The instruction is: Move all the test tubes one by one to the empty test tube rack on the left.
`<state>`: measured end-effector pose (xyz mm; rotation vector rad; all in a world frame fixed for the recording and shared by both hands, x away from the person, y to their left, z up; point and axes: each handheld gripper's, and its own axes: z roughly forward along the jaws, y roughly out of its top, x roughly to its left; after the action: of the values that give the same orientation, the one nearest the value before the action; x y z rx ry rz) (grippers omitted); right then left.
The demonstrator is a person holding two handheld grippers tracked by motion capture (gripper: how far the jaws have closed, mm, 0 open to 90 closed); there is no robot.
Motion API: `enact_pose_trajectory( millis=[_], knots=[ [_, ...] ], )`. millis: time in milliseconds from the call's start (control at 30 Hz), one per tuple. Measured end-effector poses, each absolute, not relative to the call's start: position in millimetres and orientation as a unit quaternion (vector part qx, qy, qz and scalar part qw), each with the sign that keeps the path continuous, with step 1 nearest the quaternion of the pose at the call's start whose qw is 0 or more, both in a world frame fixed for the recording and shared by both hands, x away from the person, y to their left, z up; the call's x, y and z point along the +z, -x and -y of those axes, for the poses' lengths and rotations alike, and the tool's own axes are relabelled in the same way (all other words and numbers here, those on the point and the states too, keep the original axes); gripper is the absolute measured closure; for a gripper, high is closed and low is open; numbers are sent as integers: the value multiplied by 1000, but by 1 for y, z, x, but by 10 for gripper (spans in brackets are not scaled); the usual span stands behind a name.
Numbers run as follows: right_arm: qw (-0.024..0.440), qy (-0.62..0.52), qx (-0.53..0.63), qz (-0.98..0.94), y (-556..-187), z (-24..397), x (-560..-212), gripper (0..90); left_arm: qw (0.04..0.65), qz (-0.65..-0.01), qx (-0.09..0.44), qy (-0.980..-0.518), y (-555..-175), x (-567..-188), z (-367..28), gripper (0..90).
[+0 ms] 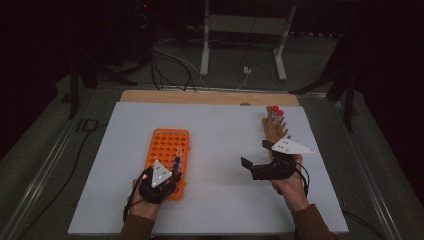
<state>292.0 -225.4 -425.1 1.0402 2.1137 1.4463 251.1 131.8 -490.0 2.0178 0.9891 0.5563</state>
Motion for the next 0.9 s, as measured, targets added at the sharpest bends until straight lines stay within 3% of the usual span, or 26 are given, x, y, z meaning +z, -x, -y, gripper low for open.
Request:
enact_pose_trajectory(
  millis=[167, 267, 900],
  knots=[
    [186, -370, 513, -752, -292, 225, -426, 2, 405, -396, 216, -795, -252, -490, -134, 747],
    [186, -370, 512, -752, -293, 226, -426, 2, 412, -395, 213, -793, -251, -488, -136, 645],
    [211, -397, 500, -740, -311, 242, -422, 2, 492, -414, 206, -737, -252, -475, -151, 202]
  ],
)
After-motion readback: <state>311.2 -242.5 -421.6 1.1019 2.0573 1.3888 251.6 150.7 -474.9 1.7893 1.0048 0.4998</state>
